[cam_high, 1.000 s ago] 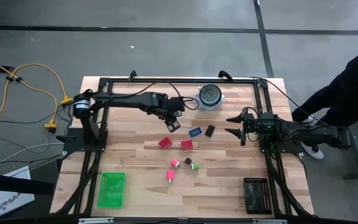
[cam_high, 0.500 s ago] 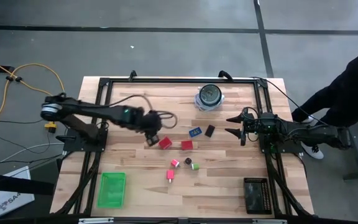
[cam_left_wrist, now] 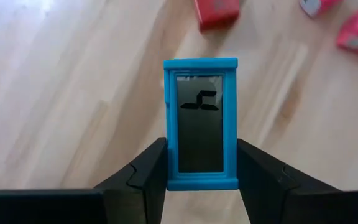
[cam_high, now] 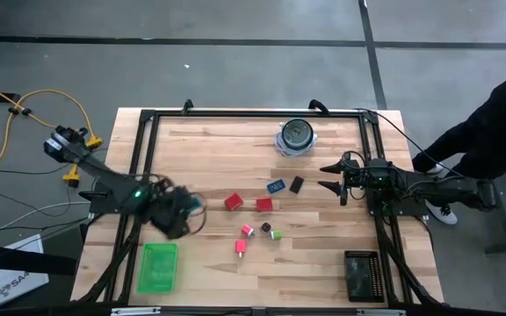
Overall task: Pick & Place Office items
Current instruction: Put the light blue digital timer into the green bin
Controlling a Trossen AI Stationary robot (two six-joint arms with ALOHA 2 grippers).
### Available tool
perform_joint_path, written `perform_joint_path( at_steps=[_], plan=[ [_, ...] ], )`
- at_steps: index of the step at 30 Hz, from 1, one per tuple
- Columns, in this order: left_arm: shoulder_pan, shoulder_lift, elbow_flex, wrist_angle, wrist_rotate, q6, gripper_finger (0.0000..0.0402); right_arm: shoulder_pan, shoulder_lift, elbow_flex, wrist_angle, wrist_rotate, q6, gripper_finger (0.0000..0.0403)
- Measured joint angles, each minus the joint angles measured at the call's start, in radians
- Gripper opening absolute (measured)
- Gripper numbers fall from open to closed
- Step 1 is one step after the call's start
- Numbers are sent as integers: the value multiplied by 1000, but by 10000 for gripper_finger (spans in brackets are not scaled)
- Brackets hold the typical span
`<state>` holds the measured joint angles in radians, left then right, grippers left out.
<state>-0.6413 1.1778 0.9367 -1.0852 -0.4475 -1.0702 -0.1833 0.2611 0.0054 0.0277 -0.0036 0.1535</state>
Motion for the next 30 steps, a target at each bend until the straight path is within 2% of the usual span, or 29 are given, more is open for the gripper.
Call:
perform_joint_path(
  at_steps=[7, 14, 22, 30],
  plan=[
    [-272, 2, 0, -47, -40, -246, 152, 0, 0, 0, 0, 0, 0, 229],
    [-491, 22, 0, -50, -46, -378, 152, 0, 0, 0, -1, 0, 0, 229],
    [-652, 57, 0, -46, -46, -467, 152, 0, 0, 0, -1, 0, 0, 229],
    [-751, 82, 0, 5, -44, -492, 152, 0, 0, 0, -1, 0, 0, 229]
  ],
)
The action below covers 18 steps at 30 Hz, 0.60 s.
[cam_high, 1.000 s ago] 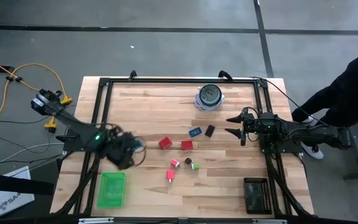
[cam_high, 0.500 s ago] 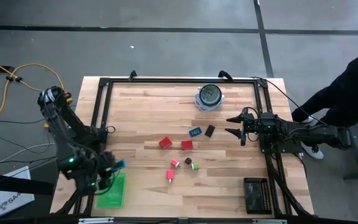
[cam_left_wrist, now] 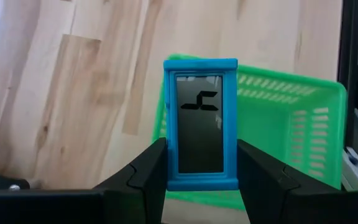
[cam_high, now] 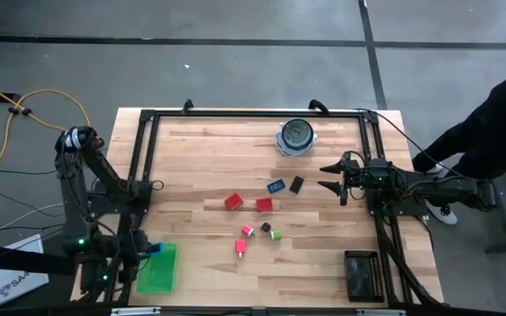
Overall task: Pick & Place Office items
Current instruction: Put the light blue digital timer into the green bin
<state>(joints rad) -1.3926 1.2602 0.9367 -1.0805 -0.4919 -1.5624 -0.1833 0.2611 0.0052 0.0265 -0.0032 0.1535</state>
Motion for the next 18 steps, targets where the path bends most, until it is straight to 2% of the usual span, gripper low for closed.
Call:
perform_joint_path(
  at_steps=[11, 18],
  plan=[
    [-79, 51, 0, 23, 7, -17, 152, 0, 0, 0, 0, 0, 0, 229],
    [-66, 83, 1, 24, 23, -10, 152, 0, 0, 0, 0, 0, 0, 229]
  ],
)
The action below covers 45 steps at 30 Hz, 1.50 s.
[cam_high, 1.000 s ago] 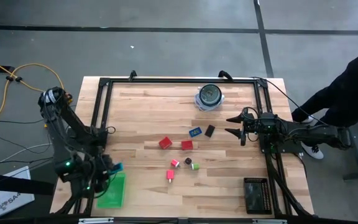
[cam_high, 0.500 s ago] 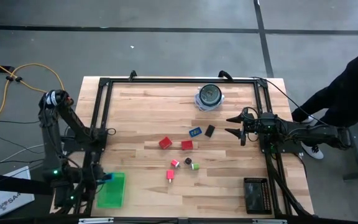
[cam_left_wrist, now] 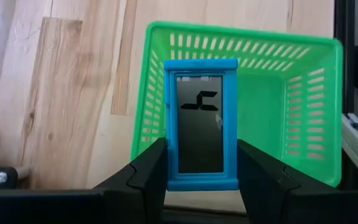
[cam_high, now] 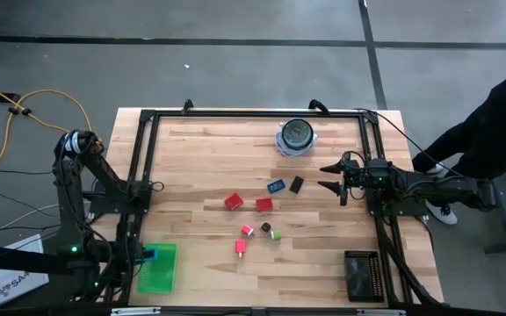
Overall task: Pick & Place Office items
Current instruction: Put the light blue digital timer into the green bin
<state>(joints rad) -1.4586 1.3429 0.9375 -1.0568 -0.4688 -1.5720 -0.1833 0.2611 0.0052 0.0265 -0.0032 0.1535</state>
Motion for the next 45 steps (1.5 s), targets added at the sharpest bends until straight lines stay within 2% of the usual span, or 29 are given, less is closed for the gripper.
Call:
perform_joint_path(
  at_steps=[6, 15, 24, 32, 45],
  plan=[
    [63, 7, 0, 3, 55, 91, 152, 0, 0, 0, 0, 0, 0, 229],
    [186, 62, -4, 106, 132, 277, 152, 0, 0, 0, 0, 0, 0, 229],
    [202, 131, -5, 126, 134, 283, 152, 0, 0, 0, 0, 0, 0, 229],
    [202, 140, -8, 133, 133, 273, 152, 0, 0, 0, 1, 0, 0, 229],
    [202, 139, -103, 264, 133, 270, 160, 0, 0, 0, 1, 0, 0, 229]
  ],
)
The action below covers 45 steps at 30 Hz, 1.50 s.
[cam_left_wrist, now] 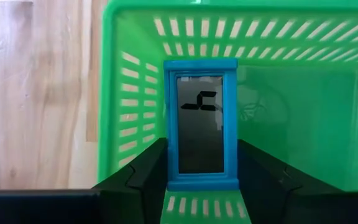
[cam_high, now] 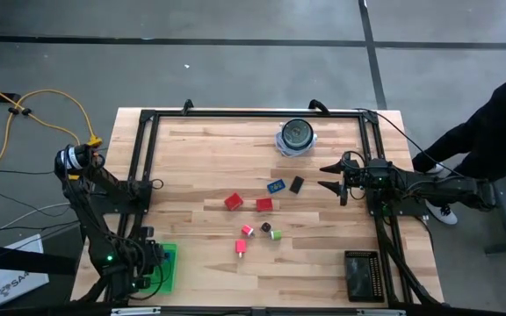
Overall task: Pick & Place Office items
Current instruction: Put the light blue digital timer into the green bin, then put the blue digital timer into the green bin
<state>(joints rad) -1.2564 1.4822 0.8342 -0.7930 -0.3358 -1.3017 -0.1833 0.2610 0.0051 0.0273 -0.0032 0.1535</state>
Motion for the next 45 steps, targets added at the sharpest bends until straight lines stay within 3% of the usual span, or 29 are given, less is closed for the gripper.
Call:
perform_joint_path(
  at_steps=[32, 45],
  plan=[
    [0, -1, -17, 20, 8, -15, 167, 0, 0, 0, 0, 0, 0, 229],
    [0, -1, -17, 20, 8, -15, 189, 0, 0, 0, -1, 0, 0, 229]
  ],
)
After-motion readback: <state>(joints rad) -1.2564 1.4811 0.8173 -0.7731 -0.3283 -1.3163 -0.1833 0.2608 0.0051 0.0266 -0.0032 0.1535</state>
